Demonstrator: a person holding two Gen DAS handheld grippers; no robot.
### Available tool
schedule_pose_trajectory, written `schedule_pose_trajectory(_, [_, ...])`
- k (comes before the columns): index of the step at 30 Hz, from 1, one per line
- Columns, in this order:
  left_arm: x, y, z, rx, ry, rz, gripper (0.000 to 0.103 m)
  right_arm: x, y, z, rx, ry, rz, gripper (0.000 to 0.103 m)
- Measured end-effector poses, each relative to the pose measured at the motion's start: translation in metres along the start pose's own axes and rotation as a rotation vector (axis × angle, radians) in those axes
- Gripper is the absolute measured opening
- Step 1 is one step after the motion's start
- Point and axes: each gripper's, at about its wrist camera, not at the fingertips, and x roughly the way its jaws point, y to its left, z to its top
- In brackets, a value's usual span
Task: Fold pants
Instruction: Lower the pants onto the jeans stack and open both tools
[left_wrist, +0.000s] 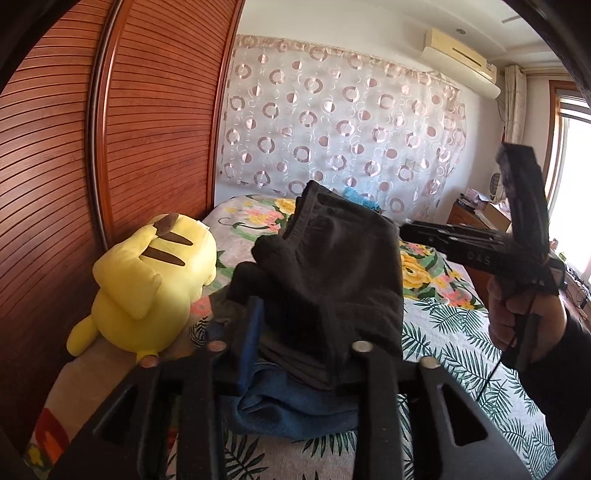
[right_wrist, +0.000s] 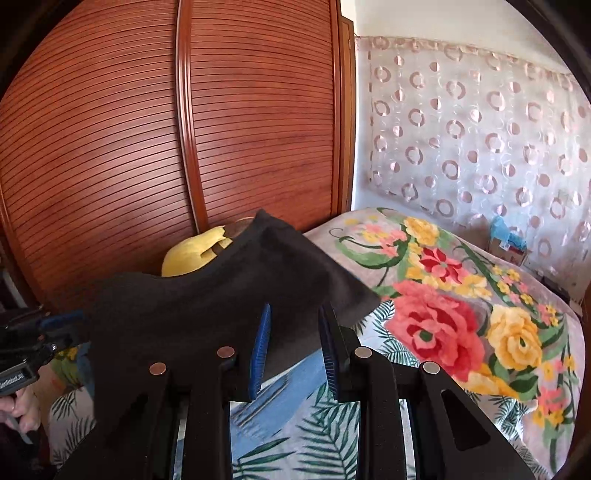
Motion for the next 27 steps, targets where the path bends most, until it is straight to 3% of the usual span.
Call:
schedule_pose_trajectory(3, [-0.006,0.004,-0.001,0.0,-0.006,0.007,0.05,-0.013,0.008,-0.007,0.005,-0.009,-0.001,0.027])
schedule_pose_trajectory(5, [-0.01,0.006,-0.002,0.006,-0.004,0.005,0.078,-0.02,0.012,-0.01,0.011,-0.015,0.004,0.027])
schedule_pose_trajectory(6, [-0.013,0.007,-0.003,0.001,-0.015,-0.001,0.084,-0.024,0.014,-0.012,0.012,-0.017,0.005,0.027])
schedule_pose_trajectory(9, [-0.018,0.006,-0.003,0.013,-0.007,-0.007,0.089,-0.033,0.02,-0.016,0.012,-0.022,0.003,0.027])
schedule_pose_trajectory(10, [-0.018,0.006,-0.004,0.017,0.004,-0.004,0.095,-0.036,0.021,-0.018,0.012,-0.024,0.002,0.027])
schedule_pose_trajectory(16, [-0.027,-0.005,-0.009,0.062,0.007,0.002,0.095,-0.046,0.026,-0.025,0.028,-0.028,-0.005,0.028])
schedule_pose_trajectory(27, [-0.038,-0.03,-0.02,0.114,0.038,-0.078,0.095,-0.078,0.041,-0.05,0.083,-0.012,-0.082,0.03])
